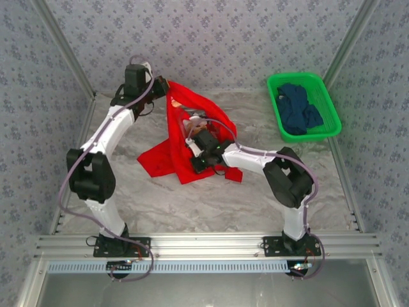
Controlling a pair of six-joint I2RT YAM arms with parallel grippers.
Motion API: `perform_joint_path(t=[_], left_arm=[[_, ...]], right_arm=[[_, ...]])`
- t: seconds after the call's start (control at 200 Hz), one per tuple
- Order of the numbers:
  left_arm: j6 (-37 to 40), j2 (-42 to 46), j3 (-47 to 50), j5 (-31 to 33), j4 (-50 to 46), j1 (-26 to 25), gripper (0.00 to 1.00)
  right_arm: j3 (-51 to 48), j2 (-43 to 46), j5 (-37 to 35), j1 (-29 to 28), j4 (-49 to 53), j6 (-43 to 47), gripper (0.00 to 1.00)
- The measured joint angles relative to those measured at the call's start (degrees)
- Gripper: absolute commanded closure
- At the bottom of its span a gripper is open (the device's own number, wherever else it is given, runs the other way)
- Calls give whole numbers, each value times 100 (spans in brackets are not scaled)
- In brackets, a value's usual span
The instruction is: Fold the inside-out t-shirt
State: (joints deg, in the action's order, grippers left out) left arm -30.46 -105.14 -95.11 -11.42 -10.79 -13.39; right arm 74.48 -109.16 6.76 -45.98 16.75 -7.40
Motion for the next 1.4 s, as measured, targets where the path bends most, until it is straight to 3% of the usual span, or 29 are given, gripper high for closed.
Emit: perform_joint_path(t=[0.24, 0.505, 0.645, 0.779, 0.849, 0.949, 1.054, 1.169, 1.274, 1.399], left_arm=[[195, 20, 1349, 13, -57, 74, 100], [-42, 1309, 3526, -293, 708, 74, 100], [-361, 1853, 4083, -273, 1115, 37, 66], [-450, 2559, 4706, -87, 1185, -105, 39], [-328, 3187, 4999, 85, 1154, -319, 29], [4, 4113, 5200, 160, 1373, -901, 24], [455, 4472, 5182, 33, 1871, -1537, 24], [861, 4054, 5025, -90, 2223, -1917, 31], [1095, 3460, 5005, -271, 2503, -1993, 51], [1272, 3117, 5158, -472, 2879, -2085, 83]], right_arm=[[4, 929, -424, 129, -195, 81, 100], [11, 1672, -776, 415, -1296, -306, 100], [-151, 1764, -479, 616, -1875, -654, 100], [-214, 1858, -529, 699, -1998, -855, 100], [-214, 1921, -616, 664, -1991, -994, 100], [-212, 2009, -785, 575, -1882, -1296, 100], [-212, 2063, -901, 496, -1731, -1716, 100], [-210, 2116, -894, 470, -1574, -2153, 100], [-208, 2221, -874, 487, -1513, -2618, 100], [-208, 2424, -804, 586, -1550, -3158, 100]])
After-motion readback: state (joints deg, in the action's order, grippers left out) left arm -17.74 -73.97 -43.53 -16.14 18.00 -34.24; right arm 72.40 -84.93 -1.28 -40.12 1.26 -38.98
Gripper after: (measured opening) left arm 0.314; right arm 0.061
